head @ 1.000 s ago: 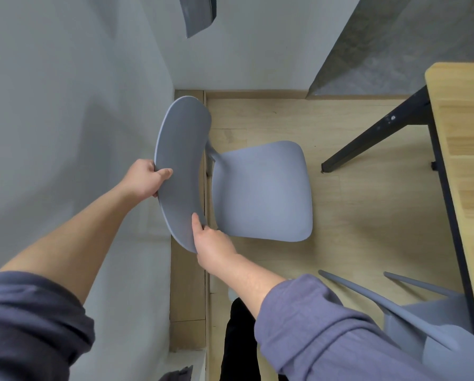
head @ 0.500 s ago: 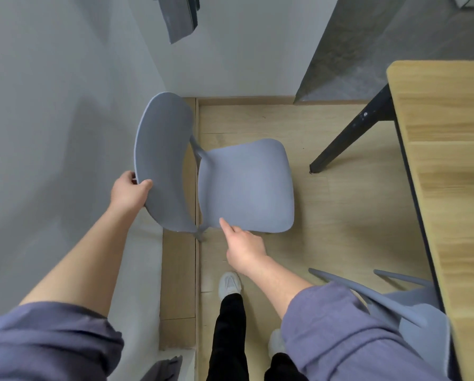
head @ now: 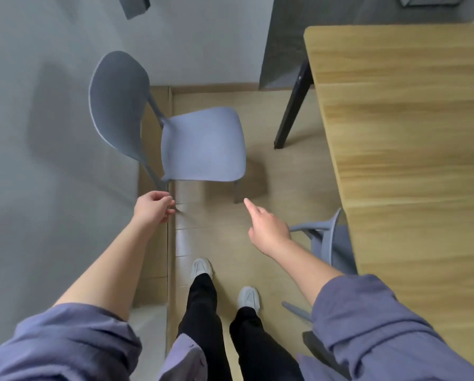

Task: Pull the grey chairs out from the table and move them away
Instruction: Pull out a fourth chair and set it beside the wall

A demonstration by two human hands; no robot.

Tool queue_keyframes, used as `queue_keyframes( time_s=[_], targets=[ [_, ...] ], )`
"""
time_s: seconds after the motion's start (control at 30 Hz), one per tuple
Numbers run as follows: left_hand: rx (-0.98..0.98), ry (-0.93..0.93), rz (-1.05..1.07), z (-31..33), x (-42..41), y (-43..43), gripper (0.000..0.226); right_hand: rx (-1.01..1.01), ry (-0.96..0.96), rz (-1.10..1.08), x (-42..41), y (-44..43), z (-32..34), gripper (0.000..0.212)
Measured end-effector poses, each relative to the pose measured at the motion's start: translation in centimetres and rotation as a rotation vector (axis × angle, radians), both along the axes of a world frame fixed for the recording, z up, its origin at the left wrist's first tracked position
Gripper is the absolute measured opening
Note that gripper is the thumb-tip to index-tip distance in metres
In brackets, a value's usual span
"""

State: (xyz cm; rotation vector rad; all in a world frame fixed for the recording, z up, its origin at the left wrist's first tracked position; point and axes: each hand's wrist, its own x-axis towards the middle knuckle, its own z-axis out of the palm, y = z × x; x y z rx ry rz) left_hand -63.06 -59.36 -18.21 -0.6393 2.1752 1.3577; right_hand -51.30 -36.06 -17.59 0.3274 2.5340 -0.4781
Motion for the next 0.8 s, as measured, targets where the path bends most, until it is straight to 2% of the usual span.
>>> queue_keyframes(
  time_s=[0.13,0.27,0.37,0.43,0.6,0.8],
  targets=[
    [0.044,-0.050,-0.171,0.8,8.0,4.2,0.019,-0.002,0.050,-0.044,6.7,2.4,0.7,0.068],
    [0.079,-0.107,-0.327,0.9,14.6,6.2,0.020,0.132,0.158,-0.109,12.9,4.1,0.2,0.067],
    [0.090,-0.160,-0.398,0.7,19.3,5.9,0.019,0.190,0.163,-0.293,17.9,4.5,-0.5,0.076],
    [0.090,-0.192,-0.445,0.3,22.0,5.0,0.020,0.143,0.118,-0.439,20.9,4.4,-1.0,0.082],
    [0.074,-0.190,-0.485,0.4,25.6,2.5,0.020,0.107,0.046,-0.616,24.5,4.6,-1.3,0.072],
    [0.095,-0.118,-0.542,1.4,26.0,4.2,0.019,0.066,-0.017,-0.614,25.7,5.0,-0.4,0.070]
  ],
)
